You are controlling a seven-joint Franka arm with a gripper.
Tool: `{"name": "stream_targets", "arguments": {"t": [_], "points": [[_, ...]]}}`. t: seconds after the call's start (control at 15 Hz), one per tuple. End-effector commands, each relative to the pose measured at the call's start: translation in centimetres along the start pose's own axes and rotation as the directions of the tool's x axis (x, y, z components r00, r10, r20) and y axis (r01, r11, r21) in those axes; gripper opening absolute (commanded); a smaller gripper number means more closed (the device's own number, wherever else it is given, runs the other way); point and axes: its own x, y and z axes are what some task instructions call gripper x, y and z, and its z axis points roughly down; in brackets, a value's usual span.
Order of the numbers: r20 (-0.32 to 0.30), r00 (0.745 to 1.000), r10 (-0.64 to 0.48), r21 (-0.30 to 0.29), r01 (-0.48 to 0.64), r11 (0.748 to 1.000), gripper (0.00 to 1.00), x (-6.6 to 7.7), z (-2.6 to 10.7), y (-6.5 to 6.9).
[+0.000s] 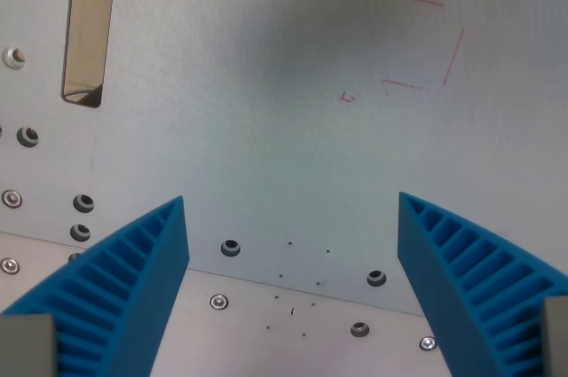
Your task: Rotate around base negative z
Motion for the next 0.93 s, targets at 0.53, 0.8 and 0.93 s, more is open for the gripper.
{"name": "stream_targets", "arguments": {"t": [0.53,0.8,0.93], "points": [[-0.004,0.994,0.106,0.001,-0.106,0.994,1.00,-0.03,-0.20,0.00],[-0.004,0.987,0.159,0.002,-0.159,0.987,1.00,-0.03,-0.20,0.00],[-0.004,0.983,0.186,0.002,-0.186,0.983,1.00,-0.03,-0.20,0.00]]}}
